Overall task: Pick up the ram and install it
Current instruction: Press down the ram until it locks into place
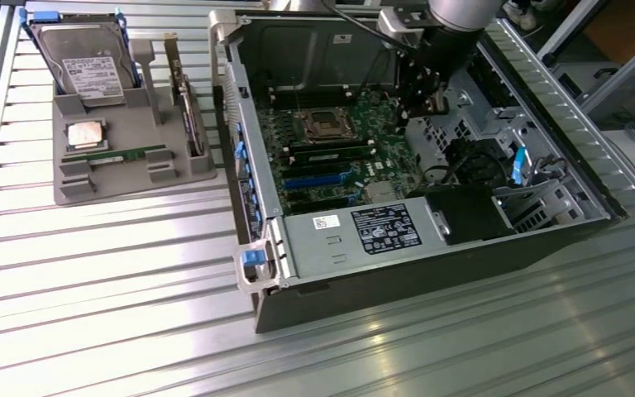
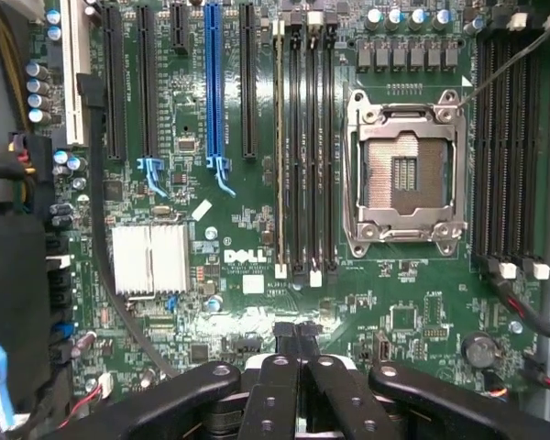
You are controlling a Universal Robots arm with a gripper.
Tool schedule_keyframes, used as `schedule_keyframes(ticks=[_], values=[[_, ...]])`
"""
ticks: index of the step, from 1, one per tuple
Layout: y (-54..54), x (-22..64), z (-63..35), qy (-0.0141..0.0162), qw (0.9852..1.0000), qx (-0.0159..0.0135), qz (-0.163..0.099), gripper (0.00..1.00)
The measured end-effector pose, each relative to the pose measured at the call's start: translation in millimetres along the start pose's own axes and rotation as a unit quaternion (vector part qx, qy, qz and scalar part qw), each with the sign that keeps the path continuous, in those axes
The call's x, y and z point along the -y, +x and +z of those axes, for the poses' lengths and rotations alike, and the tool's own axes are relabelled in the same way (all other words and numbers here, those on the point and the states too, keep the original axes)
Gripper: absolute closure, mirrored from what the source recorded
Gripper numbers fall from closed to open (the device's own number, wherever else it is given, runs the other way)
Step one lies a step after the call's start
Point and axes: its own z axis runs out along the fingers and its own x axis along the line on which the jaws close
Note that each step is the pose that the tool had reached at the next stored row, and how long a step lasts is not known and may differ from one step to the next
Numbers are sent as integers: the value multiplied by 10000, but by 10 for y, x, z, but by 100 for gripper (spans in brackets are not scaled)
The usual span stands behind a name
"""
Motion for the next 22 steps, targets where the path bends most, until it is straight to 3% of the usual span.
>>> schedule_keyframes(ticks=[5, 12, 22], values=[[-3, 125, -104, -10, 10000, 11, 0, 90], [-5, 148, -277, -10, 10000, 13, 0, 90], [-5, 148, -291, -10, 10000, 13, 0, 90]])
